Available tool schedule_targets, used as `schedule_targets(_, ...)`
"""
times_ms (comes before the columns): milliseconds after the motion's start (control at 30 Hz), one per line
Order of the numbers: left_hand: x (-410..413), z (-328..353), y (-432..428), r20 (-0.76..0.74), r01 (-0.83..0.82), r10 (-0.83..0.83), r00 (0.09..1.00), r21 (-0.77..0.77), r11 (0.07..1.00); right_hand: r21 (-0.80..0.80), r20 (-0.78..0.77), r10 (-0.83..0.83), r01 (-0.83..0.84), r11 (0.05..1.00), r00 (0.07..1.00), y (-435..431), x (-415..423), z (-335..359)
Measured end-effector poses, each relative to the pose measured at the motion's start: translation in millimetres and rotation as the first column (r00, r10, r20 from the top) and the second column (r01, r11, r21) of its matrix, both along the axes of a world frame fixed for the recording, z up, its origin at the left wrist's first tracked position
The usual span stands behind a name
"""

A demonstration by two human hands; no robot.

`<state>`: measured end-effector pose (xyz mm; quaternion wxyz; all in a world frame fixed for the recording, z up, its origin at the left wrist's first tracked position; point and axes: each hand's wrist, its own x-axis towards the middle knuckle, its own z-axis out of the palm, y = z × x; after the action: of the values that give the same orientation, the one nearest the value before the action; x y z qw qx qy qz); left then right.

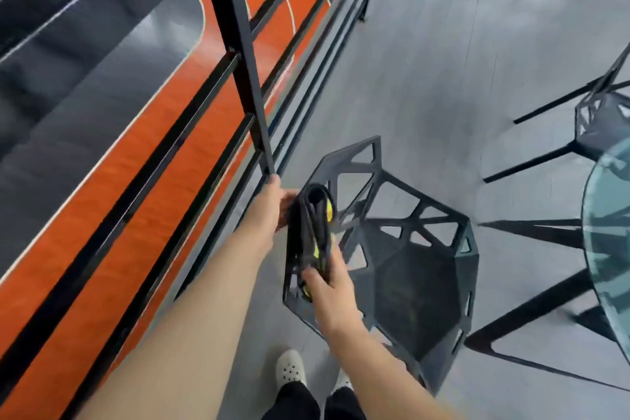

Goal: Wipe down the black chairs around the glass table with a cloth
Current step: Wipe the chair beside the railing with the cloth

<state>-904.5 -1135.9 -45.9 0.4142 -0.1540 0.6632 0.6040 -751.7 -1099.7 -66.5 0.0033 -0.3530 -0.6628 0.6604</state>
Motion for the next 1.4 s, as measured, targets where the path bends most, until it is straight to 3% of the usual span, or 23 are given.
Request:
schedule_targets(100,-8.0,-3.1,-9.5,0.123,0.084,-0.094,0.988,0.084,0.993,-0.059,-0.040,0.171,-0.173,0.983,0.985,-22.9,-13.7,-14.1)
schedule_targets(233,-8.9,-0.8,-14.7,0.177,0.109,-0.143,0.974,0.187,0.976,0.169,-0.105,-0.005,0.023,0.985,0.994,-26.0,-24.6,-30.0)
schedule_targets(367,-15.6,-1.4,-16.9,0.108,0.227,-0.237,0.965,0.100,0.969,0.172,-0.117,-0.115,0.135,0.976,0.986,-31.7,-54.4,-41.1)
schedule_targets(500,-22.1,-4.2,-14.3,0.060,0.321,-0.324,0.944,0.052,0.946,0.327,-0.040,-0.045,0.056,0.944,0.998,-25.2,-76.5,-51.6)
schedule_targets(700,-27.9,-11.1,-11.9,0.061,0.271,-0.270,0.961,0.003,0.963,0.229,-0.229,-0.082,0.136,0.964,0.970,-10.8,-84.0,-60.9)
schedule_targets(800,-27.7,-15.9,-9.5,0.038,0.222,-0.220,0.975,-0.069,0.973,0.282,-0.298,-0.115,0.202,0.938,0.948,9.1,-98.8,-65.3)
schedule_targets(933,-28.6,-22.4,-8.0,-0.037,0.101,-0.108,0.994,-0.152,0.983,0.387,-0.260,-0.218,0.308,0.869,0.941,51.3,-138.3,-59.4)
schedule_targets(1133,-36.8,-29.6,8.0,-0.084,0.145,-0.181,0.980,-0.324,0.935,0.416,-0.180,-0.394,0.433,0.800,0.901,89.1,-166.1,-52.2)
schedule_targets(1267,-31.6,-36.4,3.3,-0.120,0.102,-0.143,0.982,-0.294,0.950,0.418,0.007,-0.514,0.464,0.781,0.858,154.6,-190.5,-51.9)
schedule_targets(1400,-27.0,-29.9,6.3,-0.144,0.084,-0.127,0.981,-0.272,0.959,0.413,-0.014,-0.491,0.452,0.790,0.871,154.4,-188.8,-51.7)
